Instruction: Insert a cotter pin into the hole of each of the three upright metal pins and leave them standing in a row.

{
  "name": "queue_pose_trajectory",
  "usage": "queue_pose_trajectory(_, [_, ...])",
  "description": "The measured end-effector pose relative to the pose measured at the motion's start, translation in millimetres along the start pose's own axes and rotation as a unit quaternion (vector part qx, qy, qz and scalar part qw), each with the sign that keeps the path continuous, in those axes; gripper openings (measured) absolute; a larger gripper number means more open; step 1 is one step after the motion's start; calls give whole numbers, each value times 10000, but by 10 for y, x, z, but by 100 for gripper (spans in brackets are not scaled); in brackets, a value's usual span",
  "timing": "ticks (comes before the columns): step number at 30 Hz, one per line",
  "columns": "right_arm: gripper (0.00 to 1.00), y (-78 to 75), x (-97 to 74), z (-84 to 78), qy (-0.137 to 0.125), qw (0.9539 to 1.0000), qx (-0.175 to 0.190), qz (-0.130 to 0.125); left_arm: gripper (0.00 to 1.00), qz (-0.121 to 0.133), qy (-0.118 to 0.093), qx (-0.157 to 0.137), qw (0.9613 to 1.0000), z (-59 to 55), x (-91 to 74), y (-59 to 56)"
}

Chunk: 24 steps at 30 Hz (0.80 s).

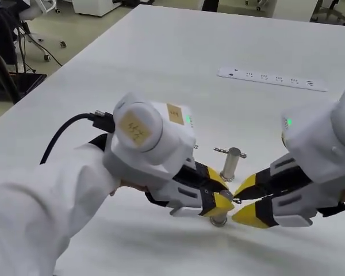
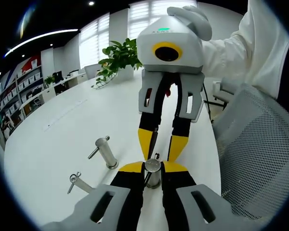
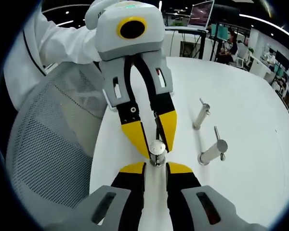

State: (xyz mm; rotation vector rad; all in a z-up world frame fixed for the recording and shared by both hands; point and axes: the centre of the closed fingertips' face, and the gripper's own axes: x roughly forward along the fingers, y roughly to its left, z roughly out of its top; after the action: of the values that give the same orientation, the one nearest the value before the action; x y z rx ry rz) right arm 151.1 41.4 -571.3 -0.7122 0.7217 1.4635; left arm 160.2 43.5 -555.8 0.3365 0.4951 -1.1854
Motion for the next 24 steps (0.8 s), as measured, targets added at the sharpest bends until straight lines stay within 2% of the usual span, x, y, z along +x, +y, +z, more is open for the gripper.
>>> queue_pose_trajectory(4, [6,-28,-60,-18,11,10000,16,-79,10,3,23,11,10000,-1,2,1])
queue_pose_trajectory(8, [0,-20,-112,55,-167,9998,100,-66,10,2,39,19,10000,1,3,1])
queue_pose_trajectory(15, [0,-6,-68,95,-200,9998,50,-20,10,-1,57,-2,10000,1,5,4])
queue_pose_trajectory(18, [0,-4,-57,115,-208,9997,-85,-42,10,19,69,-6,10000,-1,4,11])
queue_pose_trajectory(24, [0,-1,-71,139,-304,9995,90,3,10,20,63,13,10000,-6,5,10])
